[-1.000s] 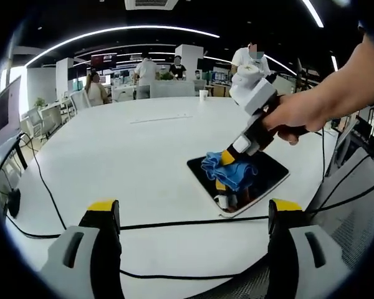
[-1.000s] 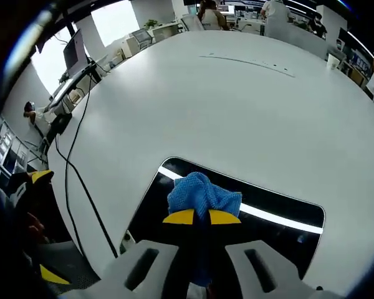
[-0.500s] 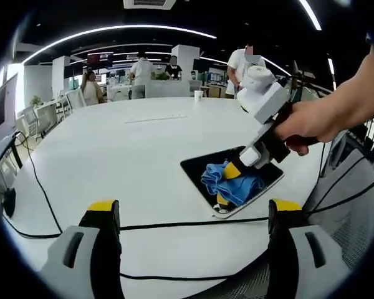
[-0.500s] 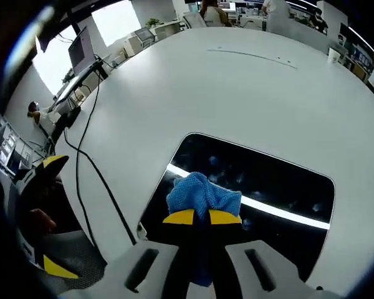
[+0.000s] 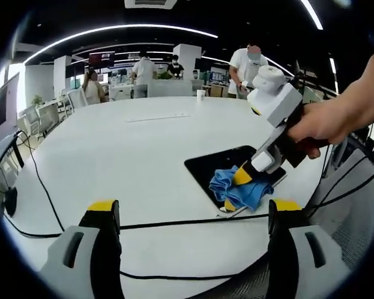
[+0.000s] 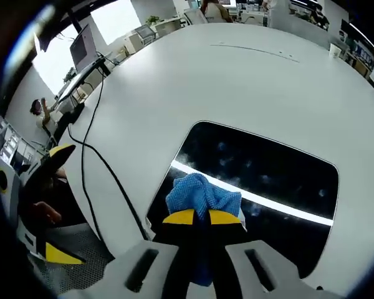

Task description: Wipe the mirror surface with the cleaning cloth until all visible marks leave the cleaned area.

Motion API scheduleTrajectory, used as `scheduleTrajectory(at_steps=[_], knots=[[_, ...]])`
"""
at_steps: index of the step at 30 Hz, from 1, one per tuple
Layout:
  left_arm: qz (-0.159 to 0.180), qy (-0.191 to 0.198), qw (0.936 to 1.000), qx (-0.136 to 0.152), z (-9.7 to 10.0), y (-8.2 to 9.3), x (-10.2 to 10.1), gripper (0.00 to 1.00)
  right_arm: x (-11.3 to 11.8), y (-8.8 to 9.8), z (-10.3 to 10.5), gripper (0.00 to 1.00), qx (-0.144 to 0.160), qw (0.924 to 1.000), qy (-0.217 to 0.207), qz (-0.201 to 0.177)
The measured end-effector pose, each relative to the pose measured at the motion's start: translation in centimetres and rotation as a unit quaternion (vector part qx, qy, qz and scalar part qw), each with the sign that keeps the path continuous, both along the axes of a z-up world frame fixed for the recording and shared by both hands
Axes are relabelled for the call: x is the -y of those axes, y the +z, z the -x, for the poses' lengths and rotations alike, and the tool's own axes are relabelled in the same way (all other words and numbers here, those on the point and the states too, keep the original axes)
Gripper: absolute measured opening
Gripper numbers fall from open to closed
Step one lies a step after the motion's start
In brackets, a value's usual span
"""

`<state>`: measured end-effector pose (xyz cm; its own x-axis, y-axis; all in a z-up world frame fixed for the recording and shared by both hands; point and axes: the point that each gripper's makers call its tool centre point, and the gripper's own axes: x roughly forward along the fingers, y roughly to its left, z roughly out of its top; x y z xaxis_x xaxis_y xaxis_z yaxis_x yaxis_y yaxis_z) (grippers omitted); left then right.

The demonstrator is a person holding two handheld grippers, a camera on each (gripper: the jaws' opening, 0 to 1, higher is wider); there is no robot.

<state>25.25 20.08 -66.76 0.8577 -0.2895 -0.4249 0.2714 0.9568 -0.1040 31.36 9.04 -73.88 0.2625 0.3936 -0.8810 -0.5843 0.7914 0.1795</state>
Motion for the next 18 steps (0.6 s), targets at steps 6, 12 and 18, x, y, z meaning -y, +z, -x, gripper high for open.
scheduleTrajectory(at_steps=[6,12,18], knots=[[0.002,0.002,1.0000,0.004,-0.01,0.03,0.02,0.99,0.00,-0.21,-0.10,0.00,0.000,0.9999,0.009,0.008],[0.000,0.009,0.9999,0.005,0.05,0.20,-0.09,0.99,0.05,-0.67,-0.51,0.00,0.001,0.9999,0.008,0.007],[0.012,0.007,0.9999,0.003,0.22,0.42,0.40,0.99,0.15,-0.60,-0.49,0.00,0.009,1.0000,0.004,0.002]])
